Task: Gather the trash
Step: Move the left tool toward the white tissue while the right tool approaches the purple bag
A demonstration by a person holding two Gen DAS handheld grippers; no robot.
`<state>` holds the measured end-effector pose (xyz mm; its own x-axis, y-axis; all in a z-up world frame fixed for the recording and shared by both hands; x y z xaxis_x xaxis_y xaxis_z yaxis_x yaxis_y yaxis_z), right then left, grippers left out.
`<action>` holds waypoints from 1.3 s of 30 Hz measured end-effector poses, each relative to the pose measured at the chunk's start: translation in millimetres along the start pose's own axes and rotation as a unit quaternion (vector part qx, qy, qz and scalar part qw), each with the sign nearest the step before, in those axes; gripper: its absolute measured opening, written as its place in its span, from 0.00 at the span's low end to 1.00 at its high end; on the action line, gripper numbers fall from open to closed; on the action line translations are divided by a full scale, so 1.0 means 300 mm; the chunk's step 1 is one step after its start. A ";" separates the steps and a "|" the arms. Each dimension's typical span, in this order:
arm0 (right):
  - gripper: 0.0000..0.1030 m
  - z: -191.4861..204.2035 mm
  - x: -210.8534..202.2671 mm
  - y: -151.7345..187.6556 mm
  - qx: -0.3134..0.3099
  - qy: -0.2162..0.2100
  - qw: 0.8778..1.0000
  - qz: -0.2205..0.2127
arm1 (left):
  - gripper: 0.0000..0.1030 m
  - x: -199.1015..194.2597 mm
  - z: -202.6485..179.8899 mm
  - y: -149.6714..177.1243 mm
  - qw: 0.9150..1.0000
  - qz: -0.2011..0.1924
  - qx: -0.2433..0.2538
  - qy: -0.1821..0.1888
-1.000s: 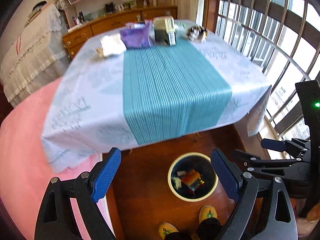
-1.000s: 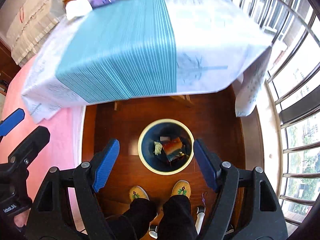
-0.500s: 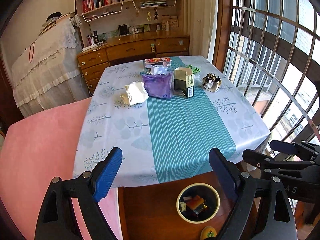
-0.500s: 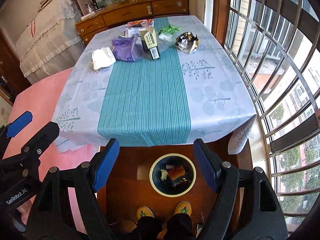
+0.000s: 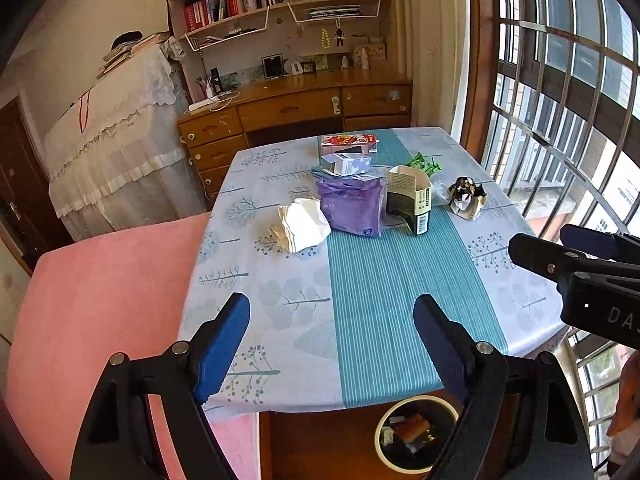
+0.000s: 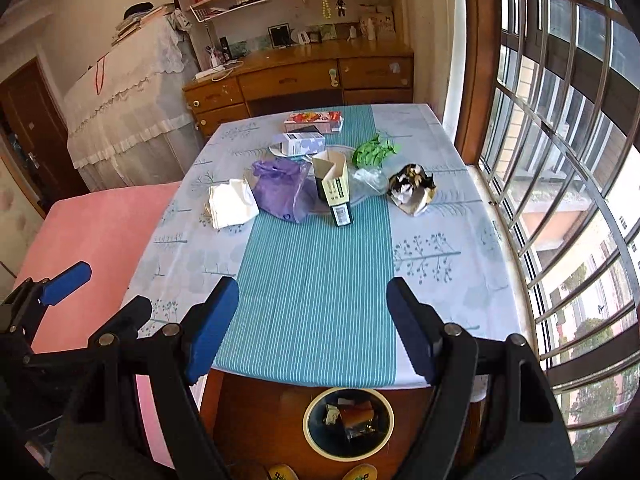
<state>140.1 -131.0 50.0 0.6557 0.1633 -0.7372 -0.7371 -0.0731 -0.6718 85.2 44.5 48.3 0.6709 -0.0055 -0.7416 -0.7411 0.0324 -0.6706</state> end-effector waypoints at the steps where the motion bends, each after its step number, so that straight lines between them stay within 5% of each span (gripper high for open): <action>1: 0.72 -0.007 0.012 -0.017 -0.006 -0.004 1.000 -0.003 | 0.83 0.021 -0.004 -0.014 1.000 0.003 -0.004 -0.003; 10: 0.72 -0.048 0.118 -0.102 -0.057 -0.043 0.997 -0.017 | 0.83 0.130 -0.037 -0.116 0.998 0.028 -0.049 -0.023; 21: 0.72 -0.044 0.282 -0.130 -0.068 -0.069 0.995 -0.008 | 0.83 0.294 0.044 -0.110 0.993 0.074 -0.090 -0.025; 31: 0.72 0.048 0.513 -0.187 -0.027 -0.074 0.997 0.023 | 0.84 0.624 0.259 -0.229 0.985 0.131 -0.112 0.029; 39: 0.71 0.144 0.769 -0.222 0.007 -0.061 0.997 0.056 | 0.84 0.926 0.339 -0.340 0.984 0.157 -0.069 0.052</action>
<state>333.5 -46.0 -72.4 0.5455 0.2737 -0.7922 -0.8068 -0.0844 -0.5847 350.1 141.2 -87.6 0.4069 -0.1199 -0.9056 -0.9130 -0.0862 -0.3988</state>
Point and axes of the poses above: each gripper's, at about its wrist camera, not at the fingertips, and x roughly the way its jaws point, z to its left, y to its underside, the point moved 3 cm from there along x, roughly the way its jaws point, and after that the axes turned 3 degrees about -x, right-handed, at the moved point
